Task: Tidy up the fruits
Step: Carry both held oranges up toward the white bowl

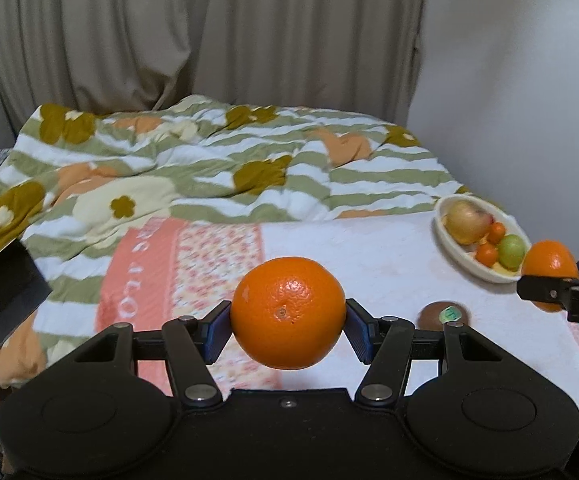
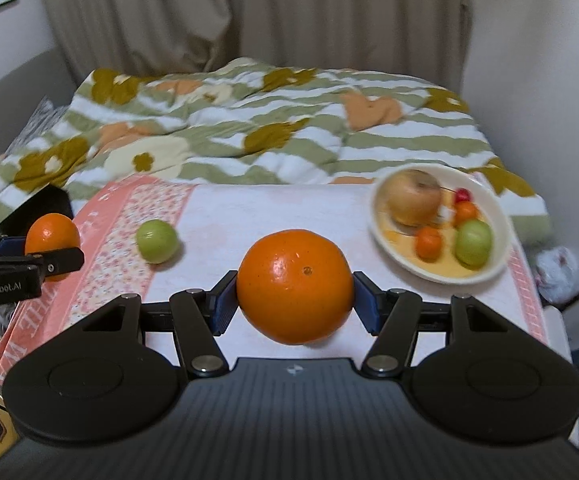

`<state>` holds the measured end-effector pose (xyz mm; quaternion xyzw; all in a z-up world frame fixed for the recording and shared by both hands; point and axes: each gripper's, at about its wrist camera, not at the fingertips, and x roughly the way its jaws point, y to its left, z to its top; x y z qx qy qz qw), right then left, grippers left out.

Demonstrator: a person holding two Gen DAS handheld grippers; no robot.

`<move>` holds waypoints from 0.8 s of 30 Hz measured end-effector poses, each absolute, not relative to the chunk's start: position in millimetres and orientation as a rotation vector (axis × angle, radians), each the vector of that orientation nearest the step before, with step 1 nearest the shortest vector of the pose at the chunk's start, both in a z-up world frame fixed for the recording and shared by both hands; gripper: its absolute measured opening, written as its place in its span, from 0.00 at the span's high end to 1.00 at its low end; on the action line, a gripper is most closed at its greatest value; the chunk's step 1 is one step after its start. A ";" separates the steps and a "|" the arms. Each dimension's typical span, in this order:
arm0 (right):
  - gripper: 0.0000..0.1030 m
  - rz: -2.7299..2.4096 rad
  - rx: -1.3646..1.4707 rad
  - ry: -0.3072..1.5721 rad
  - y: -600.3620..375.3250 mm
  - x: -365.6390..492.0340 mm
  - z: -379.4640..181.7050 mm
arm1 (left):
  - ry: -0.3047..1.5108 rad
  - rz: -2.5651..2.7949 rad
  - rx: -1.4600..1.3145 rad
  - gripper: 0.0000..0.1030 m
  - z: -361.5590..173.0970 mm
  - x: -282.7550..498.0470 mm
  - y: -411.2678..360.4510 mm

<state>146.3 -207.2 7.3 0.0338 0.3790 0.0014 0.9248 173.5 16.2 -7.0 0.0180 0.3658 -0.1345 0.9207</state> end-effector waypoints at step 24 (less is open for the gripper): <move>0.27 0.040 0.014 0.769 -419.8 176.8 3.3 | 0.743 -0.270 0.002 0.39 -12.7 201.9 -194.1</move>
